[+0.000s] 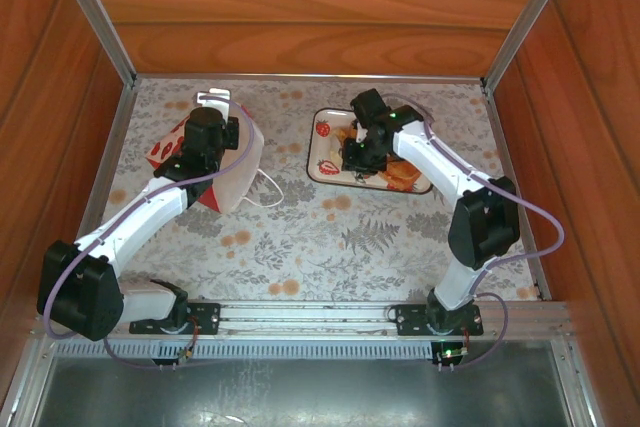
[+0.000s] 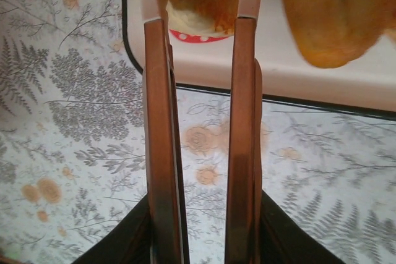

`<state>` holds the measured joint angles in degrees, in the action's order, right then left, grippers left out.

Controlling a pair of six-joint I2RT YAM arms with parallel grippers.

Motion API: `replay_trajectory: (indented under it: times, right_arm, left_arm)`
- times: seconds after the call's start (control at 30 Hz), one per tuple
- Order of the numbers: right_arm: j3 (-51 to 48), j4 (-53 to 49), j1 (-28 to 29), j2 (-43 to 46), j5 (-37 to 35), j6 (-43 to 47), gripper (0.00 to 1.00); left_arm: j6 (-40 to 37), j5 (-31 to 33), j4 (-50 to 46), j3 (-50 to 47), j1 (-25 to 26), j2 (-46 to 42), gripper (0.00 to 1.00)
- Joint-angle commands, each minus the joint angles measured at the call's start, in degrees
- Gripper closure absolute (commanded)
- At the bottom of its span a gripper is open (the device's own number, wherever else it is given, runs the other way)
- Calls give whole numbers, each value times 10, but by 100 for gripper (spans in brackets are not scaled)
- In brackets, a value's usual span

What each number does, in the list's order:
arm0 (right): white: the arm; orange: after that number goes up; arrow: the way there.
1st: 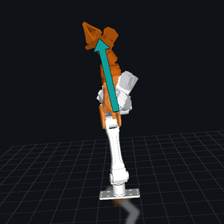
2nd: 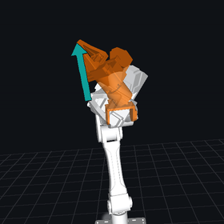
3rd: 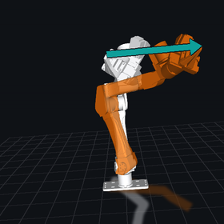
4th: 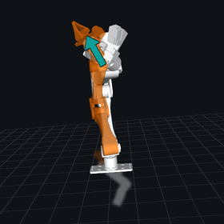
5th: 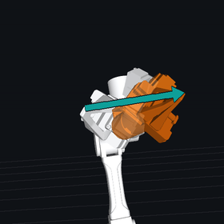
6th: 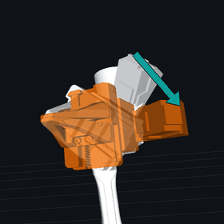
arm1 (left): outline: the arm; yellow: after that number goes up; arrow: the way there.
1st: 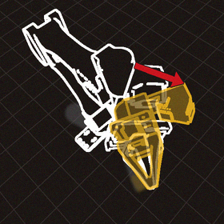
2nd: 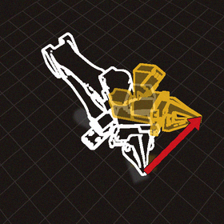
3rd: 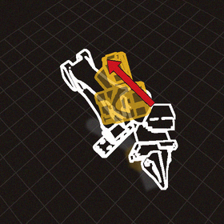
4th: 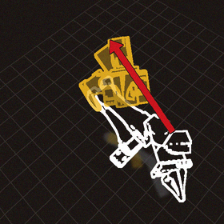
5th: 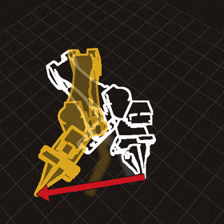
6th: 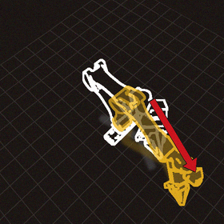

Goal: Take the fake bread out of the paper bag

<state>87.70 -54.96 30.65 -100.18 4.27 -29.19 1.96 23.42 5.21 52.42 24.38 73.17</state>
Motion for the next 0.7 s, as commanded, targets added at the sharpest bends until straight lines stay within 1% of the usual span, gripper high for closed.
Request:
replay_trajectory:
  times: [0.0,0.13,0.23,0.47,0.57,0.67]
  right_arm:
    - [52,-67,14,-30,-69,39,77]
    - [110,-96,28,-74,-109,59,77]
    - [147,-110,32,-107,-126,69,77]
    - [212,-137,45,-169,-175,70,77]
    - [239,-154,55,-189,-219,63,77]
    - [262,-165,61,-206,-247,60,77]
  left_arm:
    - [7,-6,10,13,-5,4,100]
    - [6,-6,10,14,-5,5,100]
    - [6,-6,10,13,-5,5,100]
    - [5,-6,10,8,-4,-1,100]
    - [7,-5,10,7,-5,-1,100]
    - [8,-7,10,7,-5,-1,100]
